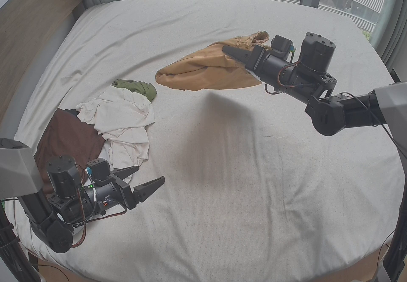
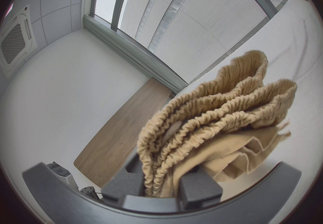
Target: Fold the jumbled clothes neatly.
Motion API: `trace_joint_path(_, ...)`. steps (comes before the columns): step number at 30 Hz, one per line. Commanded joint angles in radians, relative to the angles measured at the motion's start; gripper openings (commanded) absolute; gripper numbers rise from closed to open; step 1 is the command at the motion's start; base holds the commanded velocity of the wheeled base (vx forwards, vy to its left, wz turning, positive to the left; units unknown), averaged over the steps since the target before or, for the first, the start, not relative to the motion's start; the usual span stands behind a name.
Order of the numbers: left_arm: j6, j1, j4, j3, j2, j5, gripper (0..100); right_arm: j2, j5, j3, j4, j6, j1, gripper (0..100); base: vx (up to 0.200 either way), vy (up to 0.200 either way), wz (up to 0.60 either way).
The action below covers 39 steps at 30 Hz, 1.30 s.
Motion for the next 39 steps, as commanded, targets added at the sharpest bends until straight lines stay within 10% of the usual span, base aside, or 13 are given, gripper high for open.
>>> trace_joint_path(1, 0.000, -0.001, 0.000, 0.003, -0.001, 0.000, 100, 0.034, 0.001, -0.065, 0.025, 0.000, -0.006, 0, 0.000, 0.000, 0.00)
trace_joint_path(20, 0.000, -0.003, 0.000, 0.009, 0.008, -0.002, 100, 0.209, -0.004, -0.424, 0.183, 0.000, -0.050, 0, 0.000, 0.000, 0.00)
trace_joint_path(39, -0.016, -0.001, 0.000, 0.018, 0.004, -0.005, 100, 0.273, -0.059, -0.218, 0.126, -0.040, -0.038, 0, 0.000, 0.000, 0.00)
